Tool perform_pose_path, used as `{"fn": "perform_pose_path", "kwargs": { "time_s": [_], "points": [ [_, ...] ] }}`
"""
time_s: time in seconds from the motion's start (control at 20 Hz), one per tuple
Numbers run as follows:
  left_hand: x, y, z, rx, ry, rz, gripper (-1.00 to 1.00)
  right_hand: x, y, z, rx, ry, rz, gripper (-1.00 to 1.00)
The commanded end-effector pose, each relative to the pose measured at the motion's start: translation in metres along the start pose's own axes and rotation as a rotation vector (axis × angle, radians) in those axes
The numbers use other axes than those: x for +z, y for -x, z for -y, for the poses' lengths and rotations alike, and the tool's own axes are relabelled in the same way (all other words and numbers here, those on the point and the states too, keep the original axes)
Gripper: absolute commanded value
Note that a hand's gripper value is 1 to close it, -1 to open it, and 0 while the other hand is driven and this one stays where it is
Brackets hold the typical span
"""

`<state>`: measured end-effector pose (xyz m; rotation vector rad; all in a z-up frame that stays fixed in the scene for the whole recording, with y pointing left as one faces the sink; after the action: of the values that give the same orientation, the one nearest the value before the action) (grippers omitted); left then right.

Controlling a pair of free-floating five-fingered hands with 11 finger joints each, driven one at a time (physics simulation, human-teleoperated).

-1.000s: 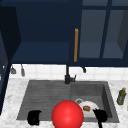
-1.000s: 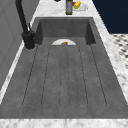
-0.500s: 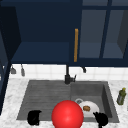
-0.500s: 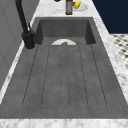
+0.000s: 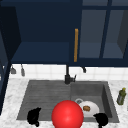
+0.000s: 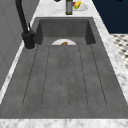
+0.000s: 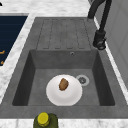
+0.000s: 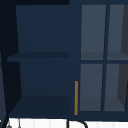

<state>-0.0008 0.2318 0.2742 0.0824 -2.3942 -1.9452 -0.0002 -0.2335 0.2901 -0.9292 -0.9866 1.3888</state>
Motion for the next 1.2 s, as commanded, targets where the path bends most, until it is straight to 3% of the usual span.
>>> {"fn": "perform_pose_path", "kwargs": {
  "time_s": [0.0,0.35,0.5,0.7,0.85,1.0,1.15],
  "points": [
    [-0.003,0.0,-0.014,0.002,0.0,0.009,-1.0,0.0,0.0,0.0,0.0,0.0,0.0,0.0],
    [0.015,0.008,-0.045,0.037,0.0,0.046,-1.0,0.0,0.0,0.0,-0.006,0.006,-0.002,0.0],
    [0.028,0.015,-0.051,0.077,-0.027,0.027,-1.0,0.0,0.0,0.0,-0.007,0.007,-0.002,0.0],
    [0.048,0.023,-0.058,0.084,-0.038,0.022,-1.0,0.0,0.0,0.0,-0.008,0.008,-0.003,0.0],
    [0.057,0.029,-0.067,0.08,-0.032,0.054,-1.0,0.0,0.0,0.0,-0.009,0.009,-0.003,0.0],
    [0.07,0.034,-0.069,0.053,-0.046,0.066,-1.0,0.0,0.0,0.0,-0.01,0.009,-0.003,0.0],
    [0.083,0.039,-0.071,0.055,-0.04,0.074,-1.0,0.0,0.0,0.0,-0.01,0.009,-0.004,0.0]
  ]
}}
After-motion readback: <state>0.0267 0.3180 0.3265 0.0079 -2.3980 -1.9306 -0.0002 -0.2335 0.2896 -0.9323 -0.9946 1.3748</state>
